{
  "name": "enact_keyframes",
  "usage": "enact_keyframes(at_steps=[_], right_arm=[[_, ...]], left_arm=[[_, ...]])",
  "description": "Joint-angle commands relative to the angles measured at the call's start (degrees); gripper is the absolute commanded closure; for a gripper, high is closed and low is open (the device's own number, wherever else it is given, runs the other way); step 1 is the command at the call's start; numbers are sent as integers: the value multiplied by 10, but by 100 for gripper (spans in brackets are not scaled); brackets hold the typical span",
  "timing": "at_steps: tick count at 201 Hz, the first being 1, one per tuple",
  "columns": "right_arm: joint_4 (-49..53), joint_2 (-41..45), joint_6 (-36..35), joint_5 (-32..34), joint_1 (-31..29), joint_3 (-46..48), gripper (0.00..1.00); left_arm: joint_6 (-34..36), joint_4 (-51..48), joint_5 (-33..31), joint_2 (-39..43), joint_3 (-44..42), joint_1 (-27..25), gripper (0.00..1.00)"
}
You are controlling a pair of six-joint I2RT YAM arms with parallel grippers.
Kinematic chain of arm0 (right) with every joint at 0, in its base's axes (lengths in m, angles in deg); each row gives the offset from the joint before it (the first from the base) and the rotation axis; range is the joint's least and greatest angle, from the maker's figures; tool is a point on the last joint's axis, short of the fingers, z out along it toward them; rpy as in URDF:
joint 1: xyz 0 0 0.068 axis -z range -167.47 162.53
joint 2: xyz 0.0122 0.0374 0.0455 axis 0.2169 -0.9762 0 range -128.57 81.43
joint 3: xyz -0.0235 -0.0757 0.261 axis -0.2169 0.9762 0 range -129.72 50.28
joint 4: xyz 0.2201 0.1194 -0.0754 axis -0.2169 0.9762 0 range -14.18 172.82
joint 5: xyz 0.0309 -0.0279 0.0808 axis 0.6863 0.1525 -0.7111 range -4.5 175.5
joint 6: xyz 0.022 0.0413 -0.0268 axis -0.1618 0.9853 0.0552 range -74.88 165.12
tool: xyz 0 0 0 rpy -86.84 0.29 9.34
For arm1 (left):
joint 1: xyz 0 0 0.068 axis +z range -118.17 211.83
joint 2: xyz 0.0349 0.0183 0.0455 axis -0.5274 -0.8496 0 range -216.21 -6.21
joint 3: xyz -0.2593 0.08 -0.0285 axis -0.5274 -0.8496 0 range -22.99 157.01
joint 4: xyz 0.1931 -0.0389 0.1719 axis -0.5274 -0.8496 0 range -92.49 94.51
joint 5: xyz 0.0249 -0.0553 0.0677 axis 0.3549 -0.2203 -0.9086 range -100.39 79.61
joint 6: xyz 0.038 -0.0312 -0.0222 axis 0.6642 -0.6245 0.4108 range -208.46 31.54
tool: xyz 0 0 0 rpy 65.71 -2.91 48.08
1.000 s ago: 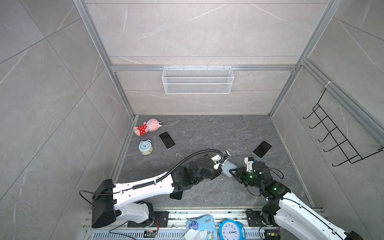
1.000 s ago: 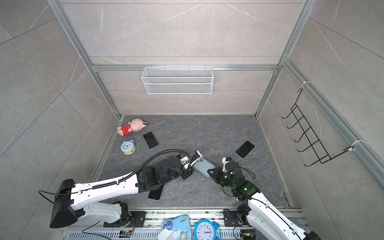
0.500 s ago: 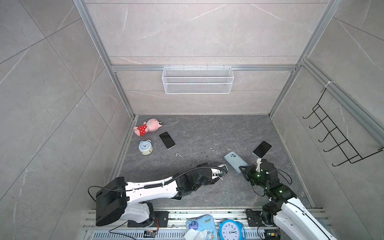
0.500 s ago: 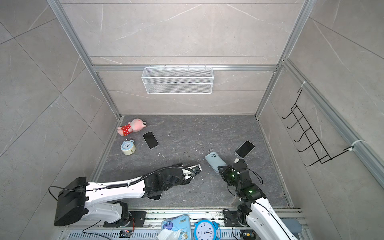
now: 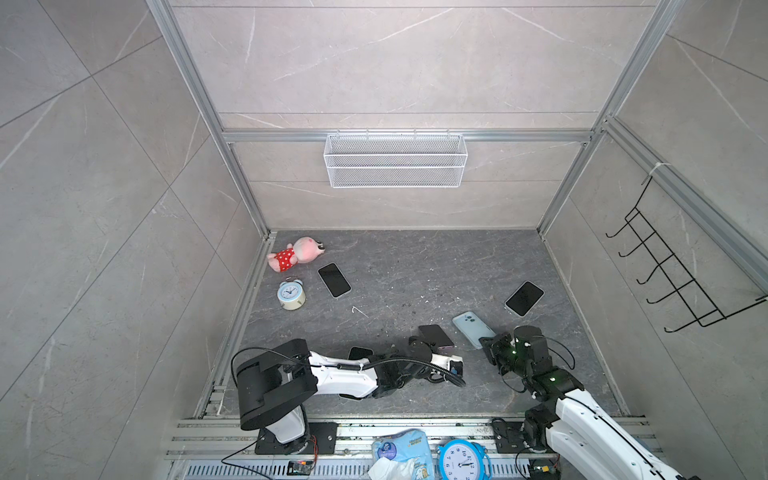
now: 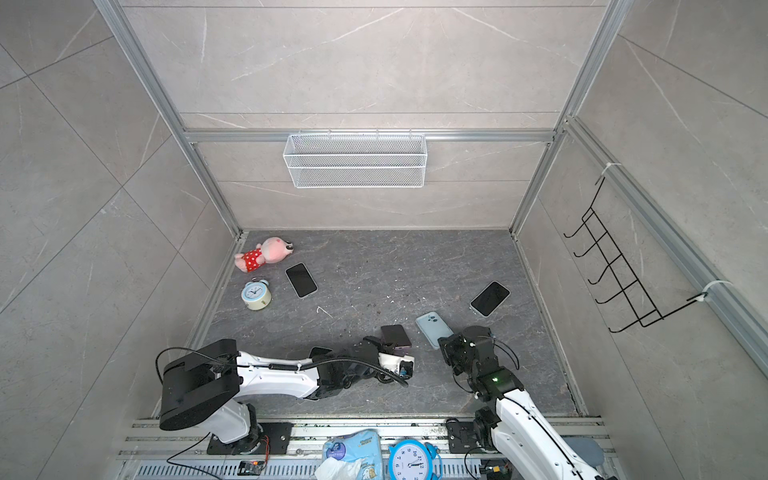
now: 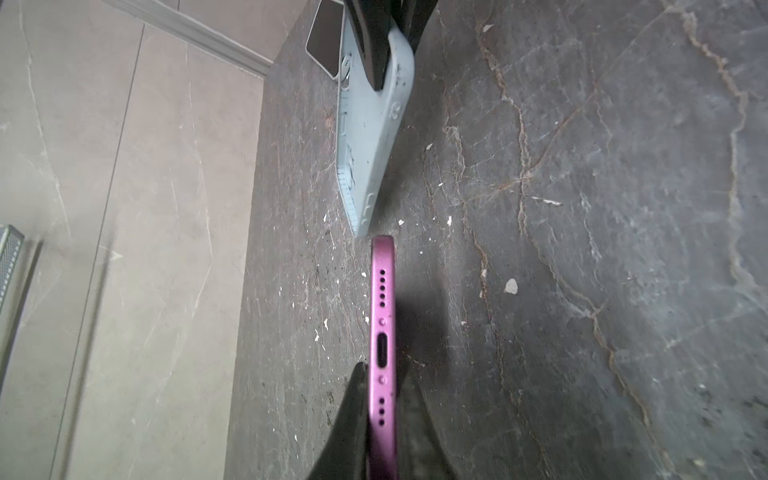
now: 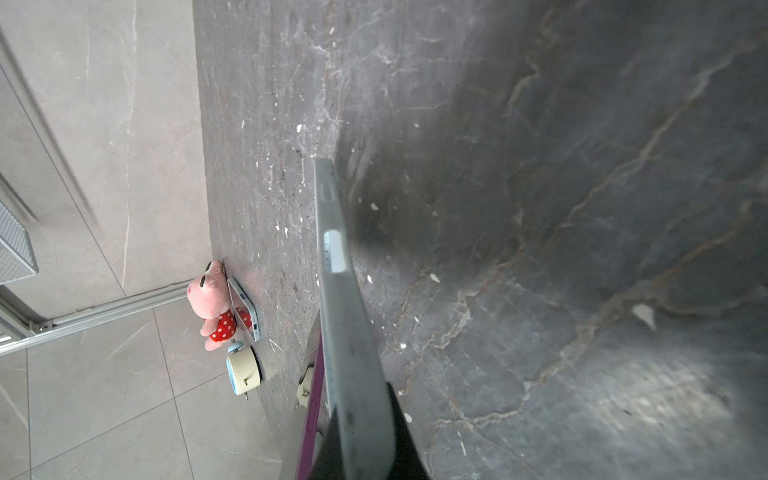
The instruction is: Take the phone out of the phone case
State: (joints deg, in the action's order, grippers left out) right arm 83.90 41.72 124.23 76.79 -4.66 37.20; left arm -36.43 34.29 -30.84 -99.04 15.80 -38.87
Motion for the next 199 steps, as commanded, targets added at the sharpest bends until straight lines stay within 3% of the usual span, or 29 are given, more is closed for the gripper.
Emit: enact_keyframes(at_steps=[1, 81, 161, 199], right_arm=[[-34, -2, 28, 11, 3, 15, 100], [-88, -33, 63, 2, 2, 45, 97], [-122, -49, 81, -2, 2, 66, 91], [-132, -60, 83, -10, 2, 69, 87]], left_arm=[[42, 71, 14, -12, -1, -6, 100], [48, 94, -6, -71, -5, -23, 96], [29, 89, -25, -93, -8, -37, 78], [14, 95, -33, -100, -8, -41, 64]])
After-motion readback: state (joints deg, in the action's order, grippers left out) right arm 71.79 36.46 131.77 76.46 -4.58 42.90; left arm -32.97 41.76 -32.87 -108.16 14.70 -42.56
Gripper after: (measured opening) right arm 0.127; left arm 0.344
